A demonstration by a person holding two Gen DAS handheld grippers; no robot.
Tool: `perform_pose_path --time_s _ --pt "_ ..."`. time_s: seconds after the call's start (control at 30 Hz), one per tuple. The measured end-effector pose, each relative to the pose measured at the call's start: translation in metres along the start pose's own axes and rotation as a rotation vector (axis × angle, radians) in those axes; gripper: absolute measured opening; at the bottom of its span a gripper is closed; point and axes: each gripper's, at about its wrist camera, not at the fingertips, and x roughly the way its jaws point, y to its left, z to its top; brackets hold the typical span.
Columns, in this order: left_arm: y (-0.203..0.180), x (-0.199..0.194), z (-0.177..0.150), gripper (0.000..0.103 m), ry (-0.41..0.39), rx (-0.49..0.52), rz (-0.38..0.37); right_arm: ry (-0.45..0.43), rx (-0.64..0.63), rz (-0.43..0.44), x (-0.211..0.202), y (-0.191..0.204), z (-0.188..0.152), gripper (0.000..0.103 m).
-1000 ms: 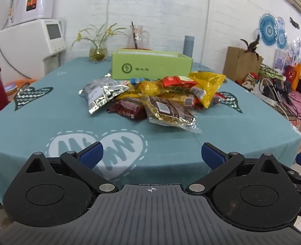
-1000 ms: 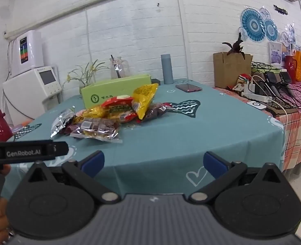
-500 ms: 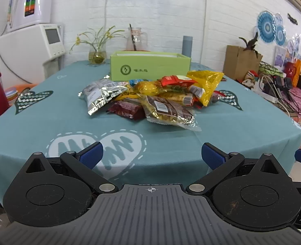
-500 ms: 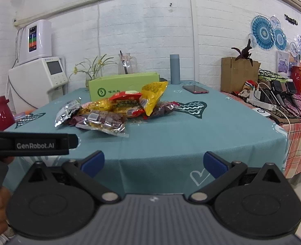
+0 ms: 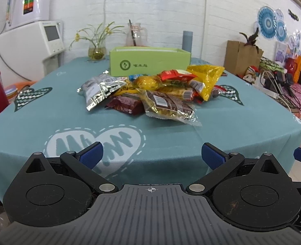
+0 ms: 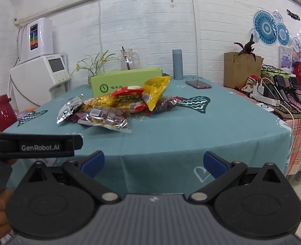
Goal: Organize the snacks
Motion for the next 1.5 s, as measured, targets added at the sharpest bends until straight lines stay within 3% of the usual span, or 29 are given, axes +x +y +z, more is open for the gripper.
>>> perform_pose_path --time_s 0.9,1.07,1.17,1.3,1.5 --pt "-0.001 0.004 -0.001 0.092 0.024 0.008 0.004 0.004 -0.028 0.029 0.003 0.008 -0.001 0.103" --pt "0.016 0.013 0.028 0.092 -0.011 -0.038 0.009 -0.108 -0.098 0.078 0.035 0.008 0.026 0.102" --pt "0.031 0.024 0.051 0.092 -0.060 -0.039 0.046 -0.038 -0.074 -0.026 0.091 -0.005 0.054 0.103" --pt "0.052 0.053 0.054 0.092 0.006 -0.076 0.056 0.080 -0.026 -0.040 0.145 -0.029 0.061 0.103" --pt "0.066 0.078 0.052 0.089 0.092 -0.105 0.015 0.178 -0.037 -0.027 0.179 -0.034 0.053 0.103"
